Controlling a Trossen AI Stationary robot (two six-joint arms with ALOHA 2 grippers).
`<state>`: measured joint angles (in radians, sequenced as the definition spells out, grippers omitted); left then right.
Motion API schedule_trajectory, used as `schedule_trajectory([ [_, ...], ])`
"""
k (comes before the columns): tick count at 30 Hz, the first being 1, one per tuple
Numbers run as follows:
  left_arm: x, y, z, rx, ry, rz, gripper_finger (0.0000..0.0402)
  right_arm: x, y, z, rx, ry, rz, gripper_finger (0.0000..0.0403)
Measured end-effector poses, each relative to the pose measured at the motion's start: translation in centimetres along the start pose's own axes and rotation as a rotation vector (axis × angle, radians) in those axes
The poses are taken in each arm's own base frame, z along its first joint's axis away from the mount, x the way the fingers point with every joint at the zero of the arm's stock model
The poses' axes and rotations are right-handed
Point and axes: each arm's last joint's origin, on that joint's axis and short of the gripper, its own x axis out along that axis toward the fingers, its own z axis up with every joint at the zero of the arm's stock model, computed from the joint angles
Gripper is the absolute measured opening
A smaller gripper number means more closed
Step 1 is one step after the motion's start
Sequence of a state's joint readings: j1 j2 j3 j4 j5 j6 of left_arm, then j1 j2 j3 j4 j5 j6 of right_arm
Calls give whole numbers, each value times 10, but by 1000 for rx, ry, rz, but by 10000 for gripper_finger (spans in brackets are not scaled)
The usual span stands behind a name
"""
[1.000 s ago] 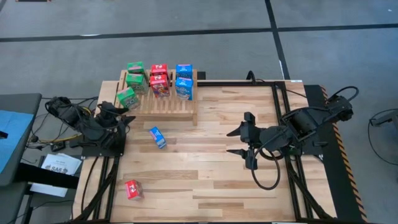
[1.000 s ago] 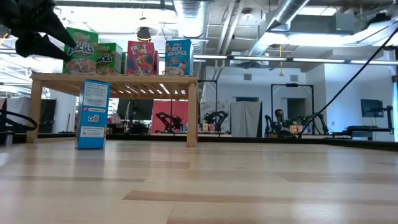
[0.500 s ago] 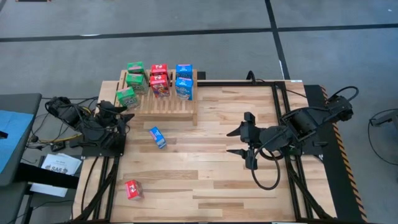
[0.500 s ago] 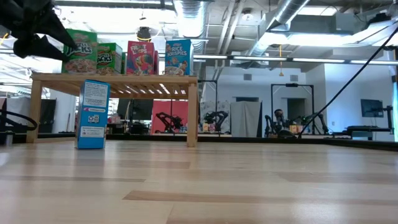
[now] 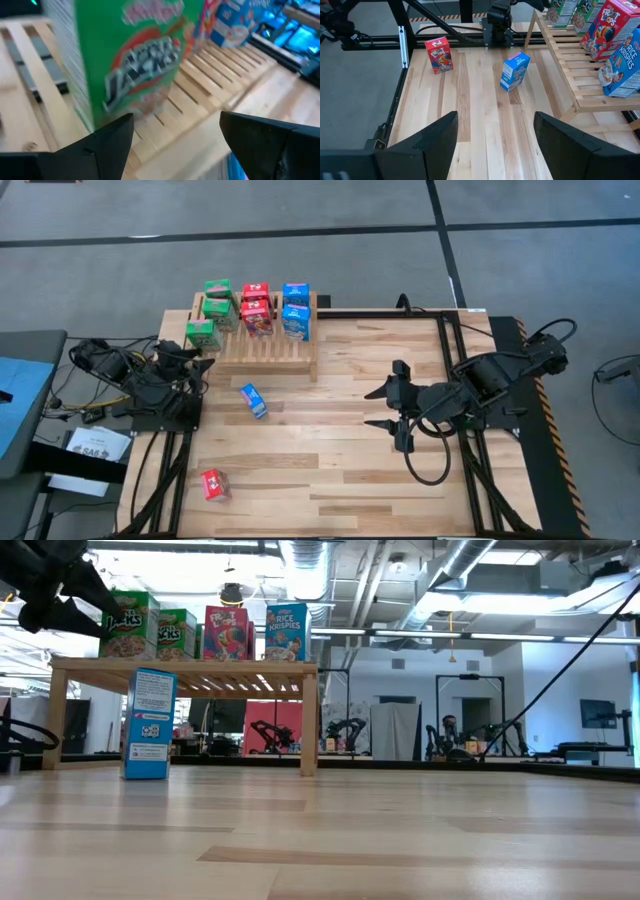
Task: Stack cereal on shelf
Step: Put the green cereal box on the shelf aligned with the other green cereal box
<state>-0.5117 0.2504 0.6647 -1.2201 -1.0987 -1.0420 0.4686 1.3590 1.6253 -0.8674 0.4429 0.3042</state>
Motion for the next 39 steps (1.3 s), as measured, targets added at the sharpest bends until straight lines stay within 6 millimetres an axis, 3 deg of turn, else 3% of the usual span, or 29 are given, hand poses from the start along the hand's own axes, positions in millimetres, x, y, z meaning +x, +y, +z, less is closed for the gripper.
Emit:
schedule_trajectory([
  [8,-2,-2,0,-13,120,-79,286,0,0,0,0,0,0,286],
  [18,-16,2,26,-93,159,-163,286,0,0,0,0,0,0,286],
  [27,-28,20,43,-120,181,-132,286,0,0,0,0,1,0,286],
  [39,-30,33,44,-84,122,-30,286,0,0,0,0,1,0,286],
])
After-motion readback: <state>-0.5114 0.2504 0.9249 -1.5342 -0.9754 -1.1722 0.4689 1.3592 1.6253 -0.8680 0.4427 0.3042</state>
